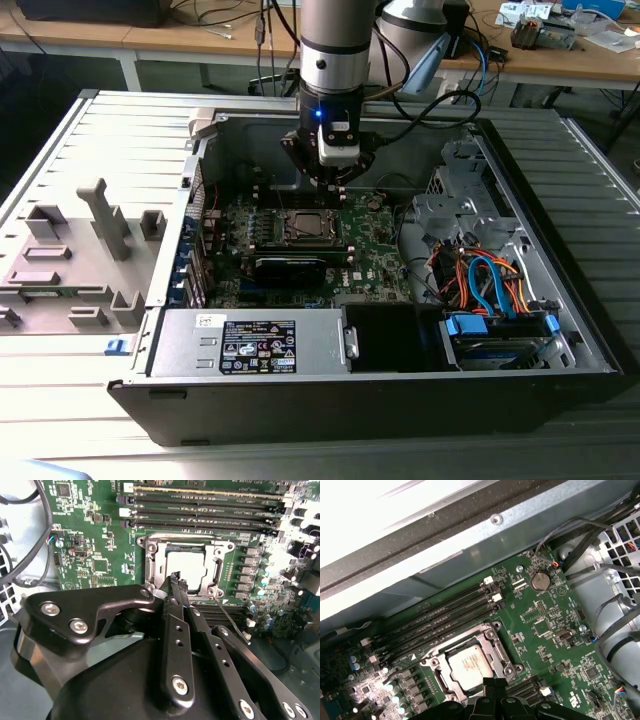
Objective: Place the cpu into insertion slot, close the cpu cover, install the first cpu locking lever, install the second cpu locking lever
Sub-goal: 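Install the first cpu locking lever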
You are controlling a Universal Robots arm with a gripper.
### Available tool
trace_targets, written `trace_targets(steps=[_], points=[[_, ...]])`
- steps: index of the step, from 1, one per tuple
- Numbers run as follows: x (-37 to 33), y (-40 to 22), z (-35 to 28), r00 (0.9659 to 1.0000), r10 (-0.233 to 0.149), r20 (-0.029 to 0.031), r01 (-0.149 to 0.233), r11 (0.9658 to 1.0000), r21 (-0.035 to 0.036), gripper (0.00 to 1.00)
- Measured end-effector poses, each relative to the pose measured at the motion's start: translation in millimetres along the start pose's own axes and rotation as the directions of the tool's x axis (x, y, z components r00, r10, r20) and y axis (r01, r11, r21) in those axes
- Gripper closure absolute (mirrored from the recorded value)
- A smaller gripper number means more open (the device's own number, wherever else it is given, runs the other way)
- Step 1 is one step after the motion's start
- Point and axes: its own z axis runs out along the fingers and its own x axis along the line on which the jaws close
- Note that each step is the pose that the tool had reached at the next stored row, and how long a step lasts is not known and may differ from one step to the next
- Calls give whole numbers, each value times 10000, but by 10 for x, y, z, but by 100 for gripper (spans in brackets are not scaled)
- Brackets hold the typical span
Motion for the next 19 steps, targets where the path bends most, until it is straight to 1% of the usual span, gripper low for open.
trace_targets(steps=[3, 8, 11, 19], points=[[-1, 0, 1, 9998, -208, 3, 208, 9998, -8, 89], [-1, 0, 0, 9985, -550, 11, 550, 9985, -18, 89], [-1, 0, 0, 9977, -671, 13, 671, 9977, -22, 89], [-1, 0, 0, 9973, -731, 15, 731, 9973, -24, 89]])
